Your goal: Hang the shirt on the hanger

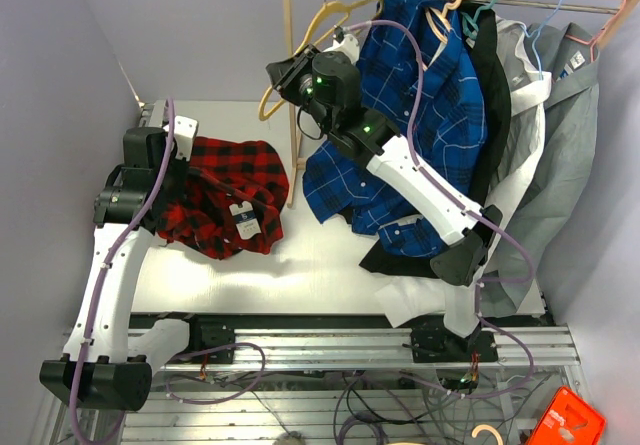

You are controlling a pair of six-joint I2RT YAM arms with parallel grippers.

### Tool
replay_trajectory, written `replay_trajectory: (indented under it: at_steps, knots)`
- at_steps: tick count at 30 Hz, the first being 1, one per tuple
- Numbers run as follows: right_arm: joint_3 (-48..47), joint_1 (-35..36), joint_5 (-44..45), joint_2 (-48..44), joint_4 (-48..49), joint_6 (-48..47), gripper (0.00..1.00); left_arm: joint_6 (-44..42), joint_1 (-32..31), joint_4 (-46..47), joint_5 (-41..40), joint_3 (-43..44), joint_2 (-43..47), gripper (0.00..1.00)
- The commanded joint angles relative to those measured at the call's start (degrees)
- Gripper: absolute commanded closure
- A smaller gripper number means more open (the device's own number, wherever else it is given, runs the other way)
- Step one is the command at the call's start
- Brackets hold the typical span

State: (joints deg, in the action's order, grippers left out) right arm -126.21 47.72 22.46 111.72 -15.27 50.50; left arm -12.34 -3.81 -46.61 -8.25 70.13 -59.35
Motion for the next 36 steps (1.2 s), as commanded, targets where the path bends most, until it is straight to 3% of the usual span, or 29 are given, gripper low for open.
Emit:
replay_trajectory:
  at_steps: [1,3,13,24,28,32,36]
  knots:
    - [0.62,-0.47,-1.29,0.46,2.22,-0.62,0.89,0.76,0.72,1.70,0.74,0.18,0.82,0.93]
    - [2.03,-0.53,-1.76,-0.48,2.92,-1.11,1.00,0.74,0.73,1.61,0.76,0.16,0.82,0.93]
    - [11.20,-1.75,-5.44,-8.90,8.69,-9.02,1.00,1.00,1.25,1.79,1.47,0.17,0.47,0.93]
    - [17.71,-2.00,-10.68,-16.65,10.87,-9.66,1.00,0.45,1.76,0.89,1.46,0.75,0.28,0.93]
    - [28.11,-2.02,-14.68,-23.91,11.05,-6.40,1.00,-2.11,1.72,0.02,0.85,1.46,0.48,0.93]
    - [45.01,-2.01,-17.90,-35.81,12.22,-5.88,1.00,-4.72,1.68,-0.42,1.96,2.92,0.53,0.93]
    - [55.41,-2.03,-25.30,-47.29,10.53,-8.95,1.00,-7.57,1.63,-4.21,12.12,6.84,-0.79,0.93]
